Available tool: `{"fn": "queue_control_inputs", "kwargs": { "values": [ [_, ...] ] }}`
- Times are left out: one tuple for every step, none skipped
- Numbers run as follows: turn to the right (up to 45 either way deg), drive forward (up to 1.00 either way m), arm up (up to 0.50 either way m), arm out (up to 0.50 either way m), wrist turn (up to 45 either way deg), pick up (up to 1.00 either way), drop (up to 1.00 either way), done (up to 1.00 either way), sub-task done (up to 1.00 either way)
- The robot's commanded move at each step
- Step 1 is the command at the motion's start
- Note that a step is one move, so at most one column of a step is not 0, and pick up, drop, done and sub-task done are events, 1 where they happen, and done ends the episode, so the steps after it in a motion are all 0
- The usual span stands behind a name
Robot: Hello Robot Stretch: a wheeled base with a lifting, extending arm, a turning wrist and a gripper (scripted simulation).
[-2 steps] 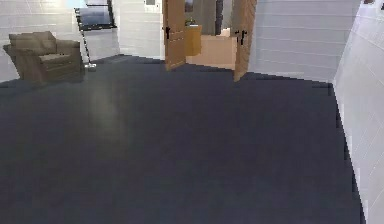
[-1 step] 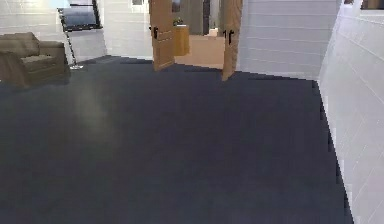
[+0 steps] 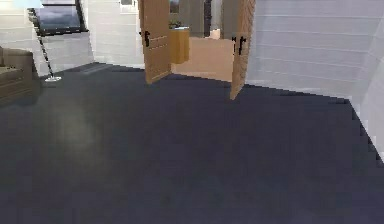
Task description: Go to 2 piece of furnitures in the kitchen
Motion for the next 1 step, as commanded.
{"fn": "queue_control_inputs", "kwargs": {
  "values": [
    [0.0, 1.0, 0.0, 0.0, 0.0, 0.0, 0.0, 0.0, 0.0]
  ]
}}
